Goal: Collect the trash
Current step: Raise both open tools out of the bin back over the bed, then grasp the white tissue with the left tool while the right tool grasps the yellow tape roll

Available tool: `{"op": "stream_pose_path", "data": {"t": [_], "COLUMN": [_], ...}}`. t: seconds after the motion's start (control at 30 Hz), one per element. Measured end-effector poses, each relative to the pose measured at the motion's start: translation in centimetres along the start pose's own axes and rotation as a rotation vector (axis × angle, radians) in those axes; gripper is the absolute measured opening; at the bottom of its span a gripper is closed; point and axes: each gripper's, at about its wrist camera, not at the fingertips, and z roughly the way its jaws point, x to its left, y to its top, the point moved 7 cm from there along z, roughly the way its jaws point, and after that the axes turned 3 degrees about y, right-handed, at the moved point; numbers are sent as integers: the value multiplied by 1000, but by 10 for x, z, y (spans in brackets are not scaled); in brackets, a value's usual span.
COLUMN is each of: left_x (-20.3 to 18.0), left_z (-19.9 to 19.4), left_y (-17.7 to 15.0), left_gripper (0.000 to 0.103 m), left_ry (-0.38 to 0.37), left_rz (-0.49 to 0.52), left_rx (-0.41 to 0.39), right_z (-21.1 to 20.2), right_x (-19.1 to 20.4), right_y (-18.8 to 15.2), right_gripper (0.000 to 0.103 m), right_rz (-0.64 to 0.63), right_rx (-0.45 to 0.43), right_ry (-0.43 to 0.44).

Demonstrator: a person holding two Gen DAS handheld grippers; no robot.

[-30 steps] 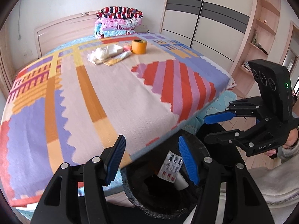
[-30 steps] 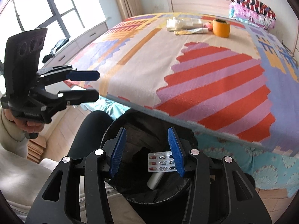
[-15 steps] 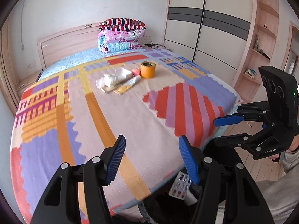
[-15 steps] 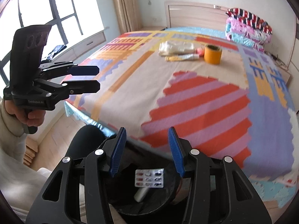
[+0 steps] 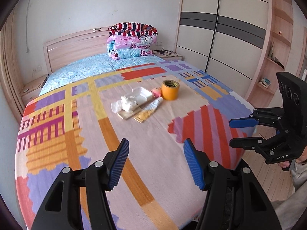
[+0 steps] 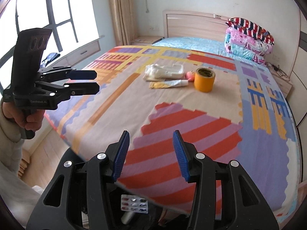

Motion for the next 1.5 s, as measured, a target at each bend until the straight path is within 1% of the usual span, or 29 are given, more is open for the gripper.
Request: {"op": "stream_pose_path", "data": {"t": [0.27, 0.43, 0.5, 0.67, 0.77, 1.03, 1.17, 1.2, 1.27, 1.33, 1.37, 1.4, 1.43, 1.5], "left_x": [23, 33, 37, 47, 52, 63, 68, 68, 68, 67, 67, 65, 64, 64], "left_z": [26, 46, 56, 79, 94, 126, 136, 137, 140, 143, 144, 144, 143, 138], "left_y": [23, 37, 42, 51, 54, 56, 55, 55, 55, 56, 56, 57, 58, 61], "left_gripper": [57, 57, 57, 57, 57, 57, 57, 57, 50, 31, 29, 21, 18, 17], "left_ry": [10, 6, 7, 7, 12, 21, 14, 11, 2, -9, -19, -25, -27, -11], "left_rz": [-26, -28, -33, -48, -51, -65, -86, -87, -88, -90, -96, -96, -95, -87], "left_rx": [0, 8, 15, 30, 43, 87, 100, 100, 104, 110, 110, 106, 103, 91], "right_z": [17, 27, 31, 50, 63, 94, 105, 107, 111, 116, 118, 120, 120, 118], "right_x": [-23, -41, -49, -69, -80, -101, -110, -112, -116, -119, -120, -120, -121, -120], "right_y": [25, 45, 52, 66, 72, 82, 87, 88, 90, 92, 93, 93, 94, 94], "right_gripper": [49, 57, 58, 60, 65, 65, 65, 65, 65, 65, 65, 50, 48, 48], "right_rz": [-5, 4, 7, 21, 34, 72, 130, 134, 146, 162, 166, 167, 169, 172], "right_rx": [-13, -37, -42, -33, -18, 9, 13, 15, 16, 19, 21, 20, 16, 19], "right_ry": [-31, -63, -77, -107, -120, -124, -99, -106, -110, -103, -103, -100, -95, -97]}}
